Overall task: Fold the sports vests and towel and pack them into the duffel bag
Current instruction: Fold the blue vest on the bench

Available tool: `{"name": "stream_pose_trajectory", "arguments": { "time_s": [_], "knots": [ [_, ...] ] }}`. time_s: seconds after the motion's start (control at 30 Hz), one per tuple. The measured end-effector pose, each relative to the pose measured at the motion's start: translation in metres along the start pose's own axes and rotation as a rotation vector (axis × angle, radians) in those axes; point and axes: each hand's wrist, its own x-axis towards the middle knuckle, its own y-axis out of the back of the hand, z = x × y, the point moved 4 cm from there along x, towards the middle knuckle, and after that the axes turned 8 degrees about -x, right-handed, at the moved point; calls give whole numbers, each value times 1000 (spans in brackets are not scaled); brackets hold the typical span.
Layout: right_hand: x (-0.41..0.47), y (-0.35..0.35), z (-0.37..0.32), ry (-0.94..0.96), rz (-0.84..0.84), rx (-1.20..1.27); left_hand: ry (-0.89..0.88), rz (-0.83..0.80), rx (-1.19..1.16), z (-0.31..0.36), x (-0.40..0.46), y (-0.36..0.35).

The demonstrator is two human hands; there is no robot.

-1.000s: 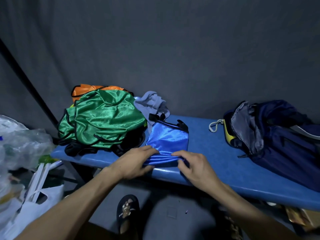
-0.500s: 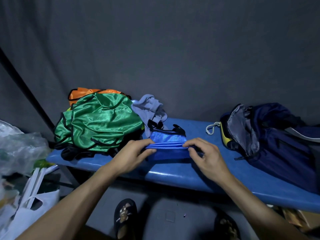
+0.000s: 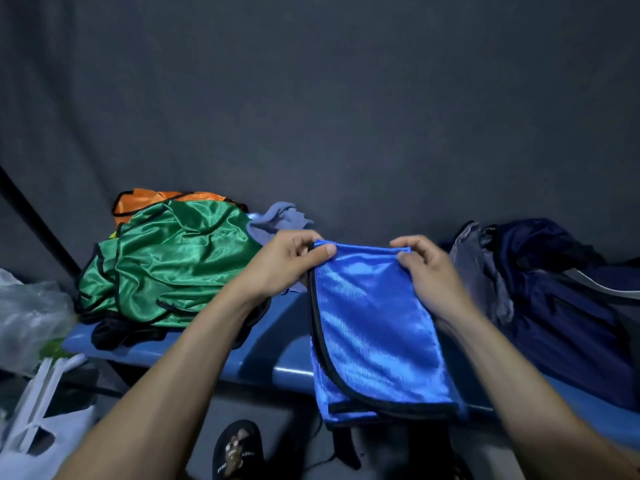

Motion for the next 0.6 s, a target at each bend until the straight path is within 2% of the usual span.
{"name": "stream_pose_trajectory", "arguments": {
  "time_s": [0.17, 0.23, 0.3, 0.4, 0.5, 0.6],
  "knots": [
    [29, -16, 77, -245, -55, -222, 336, 31, -130, -94, 33, -13],
    [31, -18, 90, -362, -94, -277, 401, 86, -105, -118, 42, -13],
    [35, -19, 93, -398, -127, -289, 435, 159, -69, -128, 52, -12],
    [47, -18, 97, -329, -109, -353, 416, 264, -8, -136, 71, -10],
    [48, -15, 87, -189, -132, -577, 284, 287, 363, -130, 82, -4],
    [36, -14, 64, 136, -164, -791, 93, 181, 534, -107, 80, -2]
  ]
}}
